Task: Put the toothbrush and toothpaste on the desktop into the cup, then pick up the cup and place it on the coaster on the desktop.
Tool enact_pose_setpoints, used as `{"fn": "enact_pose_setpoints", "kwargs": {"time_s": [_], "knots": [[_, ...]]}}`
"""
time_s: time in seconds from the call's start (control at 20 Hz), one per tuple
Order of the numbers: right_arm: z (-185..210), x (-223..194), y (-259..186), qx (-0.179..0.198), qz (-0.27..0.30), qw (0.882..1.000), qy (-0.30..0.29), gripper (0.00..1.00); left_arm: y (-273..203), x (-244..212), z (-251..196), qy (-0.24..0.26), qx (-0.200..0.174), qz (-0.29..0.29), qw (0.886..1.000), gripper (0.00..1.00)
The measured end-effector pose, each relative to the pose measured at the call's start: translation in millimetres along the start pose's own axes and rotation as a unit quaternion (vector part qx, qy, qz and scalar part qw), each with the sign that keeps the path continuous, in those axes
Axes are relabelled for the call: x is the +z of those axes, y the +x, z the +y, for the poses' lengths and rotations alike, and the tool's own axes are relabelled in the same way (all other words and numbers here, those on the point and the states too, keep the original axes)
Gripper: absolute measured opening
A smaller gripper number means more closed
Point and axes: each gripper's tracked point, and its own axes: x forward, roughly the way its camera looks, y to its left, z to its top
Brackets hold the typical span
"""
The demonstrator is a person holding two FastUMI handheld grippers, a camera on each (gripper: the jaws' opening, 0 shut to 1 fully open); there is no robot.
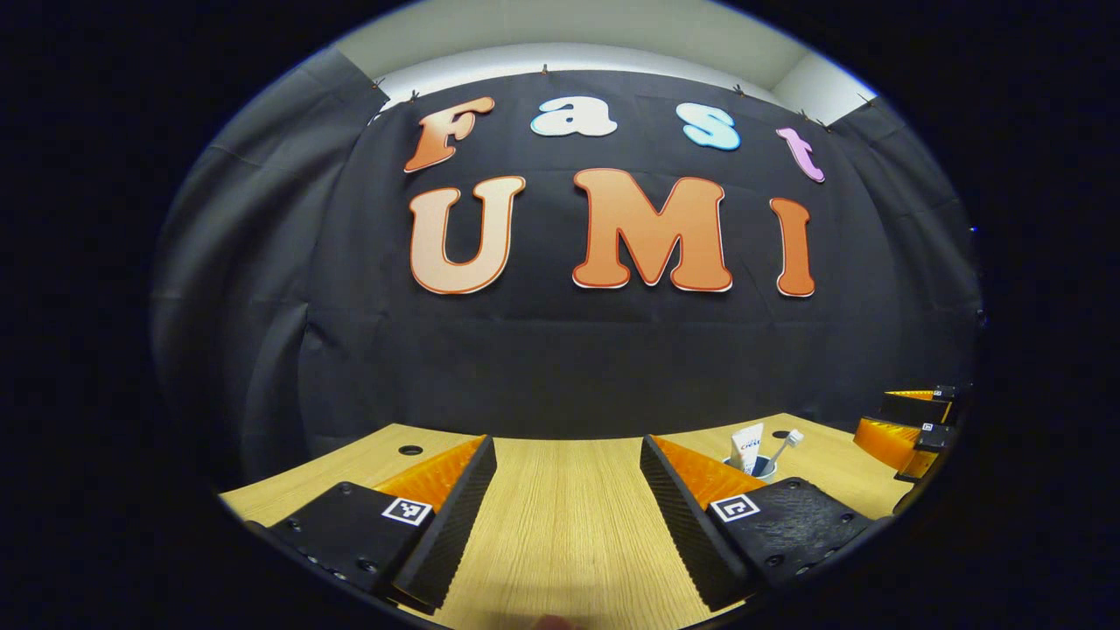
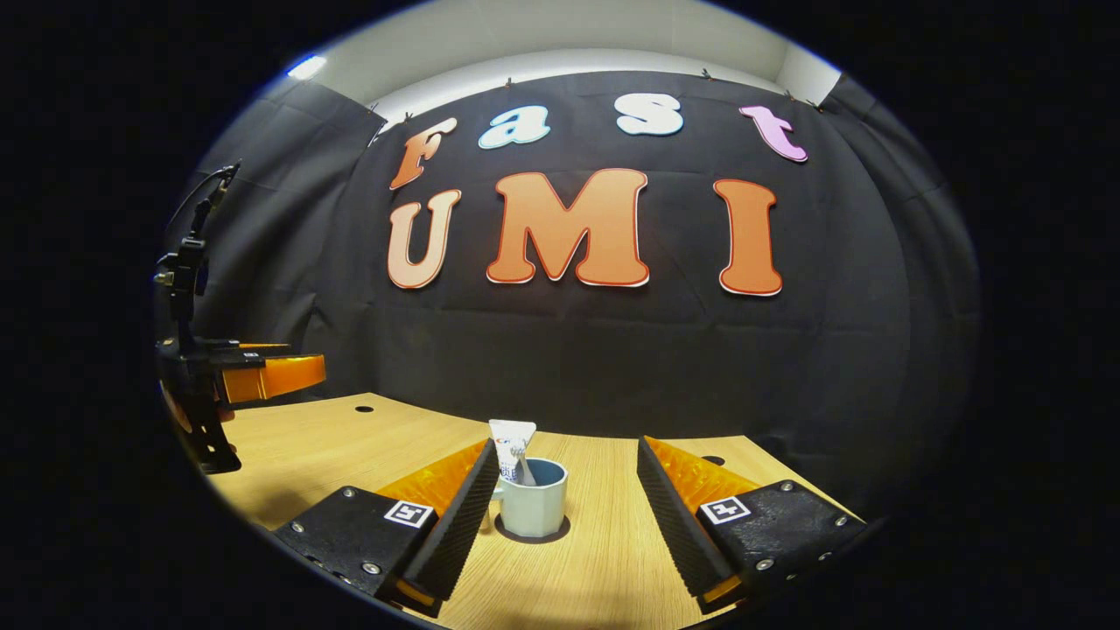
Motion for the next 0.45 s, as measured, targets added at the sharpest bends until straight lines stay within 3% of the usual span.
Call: {"fn": "enact_pose_setpoints", "kwargs": {"time_s": [0.3, 0.35, 0.45], "knots": [[2.3, 1.9, 1.2, 0.005, -0.005, 1.000, 0.002, 0.95, 1.7, -0.1, 0.5, -0.010, 0.008, -0.005, 1.000, 0.99], [2.9, 1.8, 0.6, 0.007, -0.005, 1.000, 0.002, 1.00, 1.5, 0.8, 1.2, -0.011, 0.008, -0.007, 1.000, 1.00], [3.3, 1.6, 0.7, 0.007, -0.005, 1.000, 0.002, 0.95, -0.2, 1.8, 3.3, -0.012, 0.010, -0.011, 1.000, 1.00]]}}
